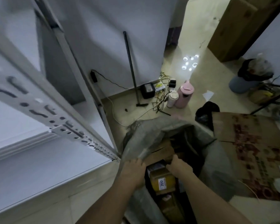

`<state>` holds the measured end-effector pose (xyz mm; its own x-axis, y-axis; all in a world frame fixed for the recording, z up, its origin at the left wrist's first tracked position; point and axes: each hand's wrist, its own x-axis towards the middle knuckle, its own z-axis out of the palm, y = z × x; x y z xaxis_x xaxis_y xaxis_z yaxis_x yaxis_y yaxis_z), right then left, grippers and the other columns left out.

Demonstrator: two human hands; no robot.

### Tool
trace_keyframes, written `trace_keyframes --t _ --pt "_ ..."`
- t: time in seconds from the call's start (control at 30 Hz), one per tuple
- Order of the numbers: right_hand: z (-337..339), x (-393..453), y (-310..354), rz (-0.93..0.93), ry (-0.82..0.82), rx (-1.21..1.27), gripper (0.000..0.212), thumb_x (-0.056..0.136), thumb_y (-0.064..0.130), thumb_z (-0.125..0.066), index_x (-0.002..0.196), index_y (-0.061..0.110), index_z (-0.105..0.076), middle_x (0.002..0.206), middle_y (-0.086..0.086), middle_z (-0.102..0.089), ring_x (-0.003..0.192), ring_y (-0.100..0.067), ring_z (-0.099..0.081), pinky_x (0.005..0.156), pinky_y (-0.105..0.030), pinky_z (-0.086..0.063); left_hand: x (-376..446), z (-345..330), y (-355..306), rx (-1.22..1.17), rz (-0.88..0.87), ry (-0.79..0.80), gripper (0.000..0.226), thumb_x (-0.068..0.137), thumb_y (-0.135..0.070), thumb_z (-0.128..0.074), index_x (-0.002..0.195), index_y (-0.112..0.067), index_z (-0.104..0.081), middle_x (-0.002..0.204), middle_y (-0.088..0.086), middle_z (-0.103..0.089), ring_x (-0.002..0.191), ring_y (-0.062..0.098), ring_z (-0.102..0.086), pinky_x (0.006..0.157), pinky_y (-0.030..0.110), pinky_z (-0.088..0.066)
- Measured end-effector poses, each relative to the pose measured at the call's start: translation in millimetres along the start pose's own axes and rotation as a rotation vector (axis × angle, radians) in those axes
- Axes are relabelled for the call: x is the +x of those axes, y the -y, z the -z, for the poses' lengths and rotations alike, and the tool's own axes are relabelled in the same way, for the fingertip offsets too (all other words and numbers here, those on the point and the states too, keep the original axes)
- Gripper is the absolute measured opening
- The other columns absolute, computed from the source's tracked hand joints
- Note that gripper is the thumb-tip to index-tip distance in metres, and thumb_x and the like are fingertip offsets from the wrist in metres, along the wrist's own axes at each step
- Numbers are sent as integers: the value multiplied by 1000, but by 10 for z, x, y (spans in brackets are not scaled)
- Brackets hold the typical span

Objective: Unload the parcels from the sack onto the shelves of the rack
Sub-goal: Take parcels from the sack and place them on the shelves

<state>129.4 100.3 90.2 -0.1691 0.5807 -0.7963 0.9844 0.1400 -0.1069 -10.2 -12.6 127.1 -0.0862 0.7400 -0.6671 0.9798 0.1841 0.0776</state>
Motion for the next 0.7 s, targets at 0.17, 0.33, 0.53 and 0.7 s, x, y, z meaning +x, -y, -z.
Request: trace_keyframes --t 0.17,0.33,0.53,0.7 --pt "-271 585 -126 16 -51 -20 59 95 43 -46 142 14 -25 140 -11 -38 125 -31 -43 96 -40 -41 695 -256 -67 279 -188 -53 62 96 -28 -48 149 -9 -22 159 12 -12 147 28 -5 117 45 -9" --pt "-399 1077 -165 43 -64 -44 62 95 37 -48 145 14 -21 145 -11 -33 129 -31 -37 96 -40 -40 1295 -454 -176 700 -281 70 64 99 -42 -38 152 -15 -16 161 8 -9 147 30 9 113 57 13" --pt "-468 1397 -175 138 -139 -4 67 93 38 -50 147 9 -21 147 -16 -32 129 -36 -38 94 -42 -41 1501 -389 200 1037 -97 20 62 98 -56 -24 147 -20 -33 157 8 -24 145 41 10 96 65 29" --pt "-490 1508 -169 93 -181 35 71 92 41 -54 147 12 -18 147 -15 -29 131 -37 -35 97 -43 -39 1499 -169 538 1203 174 135 70 93 -62 -28 151 -24 -21 159 14 -10 141 50 14 88 74 30"
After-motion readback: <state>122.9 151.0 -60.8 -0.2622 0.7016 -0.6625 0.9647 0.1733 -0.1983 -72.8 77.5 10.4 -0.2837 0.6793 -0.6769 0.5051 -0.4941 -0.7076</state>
